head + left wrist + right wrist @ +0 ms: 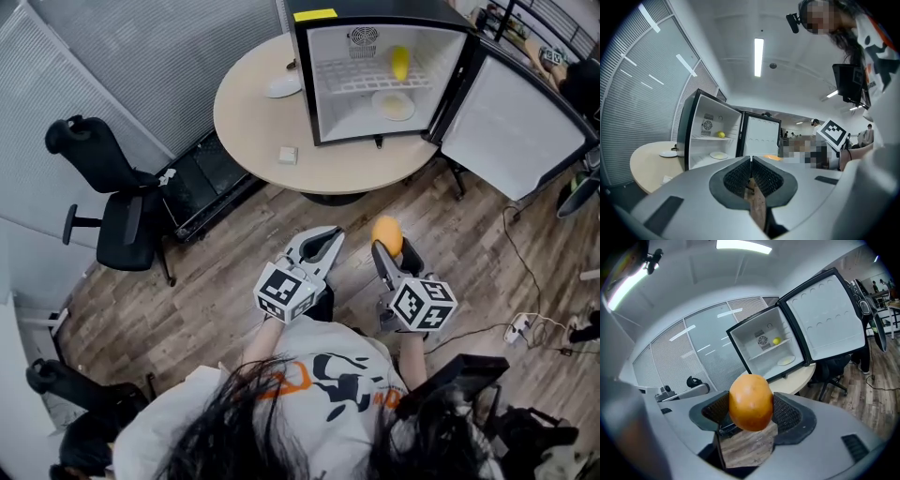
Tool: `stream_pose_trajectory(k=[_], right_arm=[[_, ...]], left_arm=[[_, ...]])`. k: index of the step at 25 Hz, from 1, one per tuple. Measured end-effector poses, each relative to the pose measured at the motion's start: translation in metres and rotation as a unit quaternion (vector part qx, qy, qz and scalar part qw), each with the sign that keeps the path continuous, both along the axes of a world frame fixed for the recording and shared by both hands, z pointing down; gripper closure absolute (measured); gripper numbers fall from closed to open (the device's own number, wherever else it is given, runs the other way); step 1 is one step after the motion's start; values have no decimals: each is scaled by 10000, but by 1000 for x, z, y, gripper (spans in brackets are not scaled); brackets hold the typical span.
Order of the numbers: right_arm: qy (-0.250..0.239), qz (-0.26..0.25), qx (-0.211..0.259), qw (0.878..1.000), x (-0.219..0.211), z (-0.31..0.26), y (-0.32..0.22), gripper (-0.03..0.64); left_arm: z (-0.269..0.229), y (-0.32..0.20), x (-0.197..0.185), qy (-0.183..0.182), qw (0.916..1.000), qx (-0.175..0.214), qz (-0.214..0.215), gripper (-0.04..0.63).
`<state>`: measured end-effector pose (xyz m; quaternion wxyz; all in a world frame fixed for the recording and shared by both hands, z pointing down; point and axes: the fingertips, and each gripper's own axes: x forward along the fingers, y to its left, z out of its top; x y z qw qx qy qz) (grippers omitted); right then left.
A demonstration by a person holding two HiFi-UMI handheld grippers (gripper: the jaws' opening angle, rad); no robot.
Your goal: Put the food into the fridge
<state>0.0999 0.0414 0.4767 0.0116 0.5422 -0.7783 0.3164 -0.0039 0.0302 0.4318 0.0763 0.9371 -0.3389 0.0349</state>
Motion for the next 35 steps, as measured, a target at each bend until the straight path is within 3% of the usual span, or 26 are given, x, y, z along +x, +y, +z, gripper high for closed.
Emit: stream_pose_trajectory(k=[18,31,35], right_arm=[[73,91,-268,9996,-46,5,-162,313],[272,440,-511,9974,-49,18,-204,313],[303,491,-559,9968,-48,17,-208,313]], left_arm=[[-1,-175,-37,167,9994,-108,293,584],[20,-219,-39,238,9964,-380,724,584],[21,-220,-36,419,9941,-564,826,584]])
